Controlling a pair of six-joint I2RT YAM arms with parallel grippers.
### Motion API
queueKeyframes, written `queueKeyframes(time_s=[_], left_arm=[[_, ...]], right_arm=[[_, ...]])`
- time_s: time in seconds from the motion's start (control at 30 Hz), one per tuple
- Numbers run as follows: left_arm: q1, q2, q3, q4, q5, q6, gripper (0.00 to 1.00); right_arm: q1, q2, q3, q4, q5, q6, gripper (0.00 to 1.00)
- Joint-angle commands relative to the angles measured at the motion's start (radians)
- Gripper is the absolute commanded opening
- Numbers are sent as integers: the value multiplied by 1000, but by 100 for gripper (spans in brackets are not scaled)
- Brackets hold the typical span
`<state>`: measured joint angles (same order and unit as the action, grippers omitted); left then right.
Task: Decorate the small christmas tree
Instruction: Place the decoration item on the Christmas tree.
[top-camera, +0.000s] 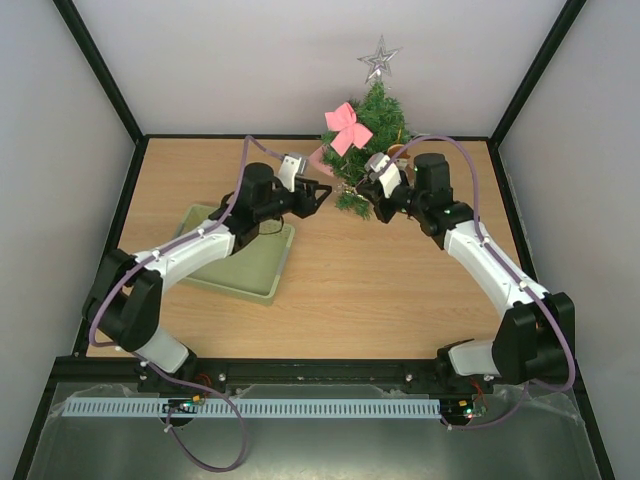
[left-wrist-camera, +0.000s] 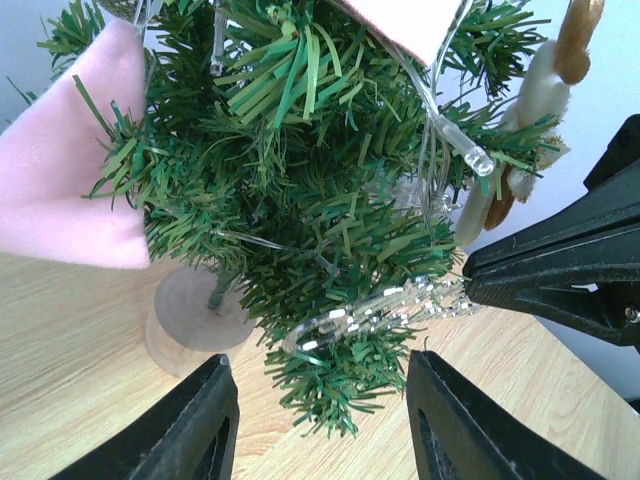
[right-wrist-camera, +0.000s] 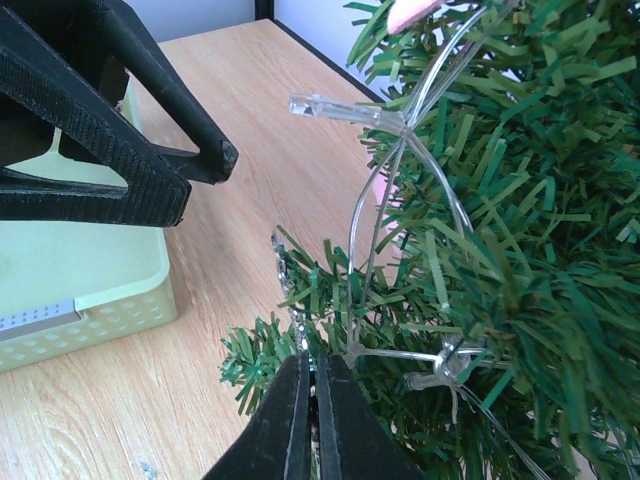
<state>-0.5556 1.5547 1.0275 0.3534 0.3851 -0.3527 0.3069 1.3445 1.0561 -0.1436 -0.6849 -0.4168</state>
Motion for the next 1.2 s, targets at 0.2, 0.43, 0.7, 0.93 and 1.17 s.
queueKeyframes(time_s=[0.2, 0.43, 0.7, 0.93, 1.17], left_arm=[[8, 53, 73, 9, 7, 14, 48], [8, 90, 111, -14, 10, 26, 48], [8, 131, 136, -21, 2, 28, 47], [9, 162, 160, -32, 1, 21, 46], [8, 167, 171, -33, -3, 23, 45]], right_arm=[[-2, 37, 8, 63, 18, 68, 2], [-1, 38, -8, 95, 60, 117, 2], [-1, 42, -13, 85, 92, 137, 2], [-2, 38, -30, 98, 93, 182, 2], [-2, 35, -35, 110, 101, 213, 8]])
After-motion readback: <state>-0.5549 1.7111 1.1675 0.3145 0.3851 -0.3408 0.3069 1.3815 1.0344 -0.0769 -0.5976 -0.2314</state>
